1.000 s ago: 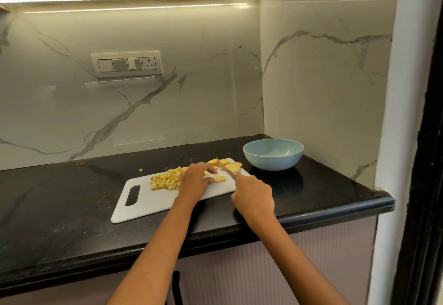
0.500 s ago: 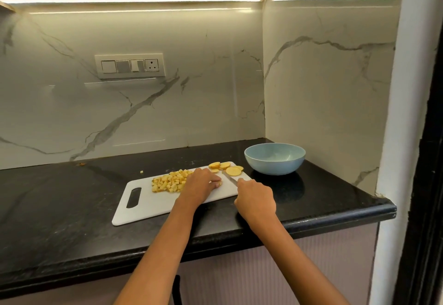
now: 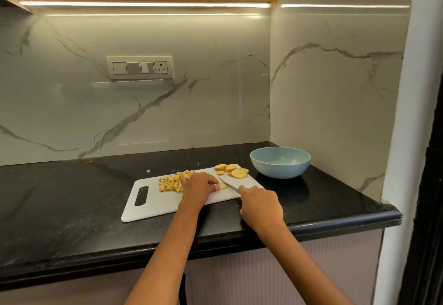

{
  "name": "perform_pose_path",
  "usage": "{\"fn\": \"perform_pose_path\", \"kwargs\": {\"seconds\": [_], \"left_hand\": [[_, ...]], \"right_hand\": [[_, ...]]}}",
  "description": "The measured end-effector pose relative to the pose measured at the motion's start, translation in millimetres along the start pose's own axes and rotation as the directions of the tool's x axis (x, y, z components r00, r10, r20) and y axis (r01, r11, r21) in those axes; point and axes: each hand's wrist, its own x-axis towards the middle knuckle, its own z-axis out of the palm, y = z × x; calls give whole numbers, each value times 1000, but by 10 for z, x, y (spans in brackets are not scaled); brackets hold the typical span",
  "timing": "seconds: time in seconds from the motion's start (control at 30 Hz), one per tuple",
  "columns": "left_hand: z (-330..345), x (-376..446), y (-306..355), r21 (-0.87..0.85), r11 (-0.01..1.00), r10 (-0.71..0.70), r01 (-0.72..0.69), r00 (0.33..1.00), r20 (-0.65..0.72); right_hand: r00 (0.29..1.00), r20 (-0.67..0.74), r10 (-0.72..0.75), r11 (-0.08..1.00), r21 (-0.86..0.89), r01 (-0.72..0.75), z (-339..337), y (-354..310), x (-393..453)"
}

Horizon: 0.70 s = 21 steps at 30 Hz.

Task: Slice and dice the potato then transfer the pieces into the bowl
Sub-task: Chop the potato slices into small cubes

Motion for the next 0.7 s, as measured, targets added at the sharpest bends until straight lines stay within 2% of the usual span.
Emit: {"fn": "perform_pose_path", "kwargs": {"seconds": [0.27,0.7], "left_hand": [[9,-36,36,-76,997,-17,15,1000,-24],[46,1,29,-59,998,-32,29,998,-48]], "right_hand": [[996,-4,91,989,120,-90,18,-119,-59],[997,40,64,993,95,-68,-60,-164,-69]]}}
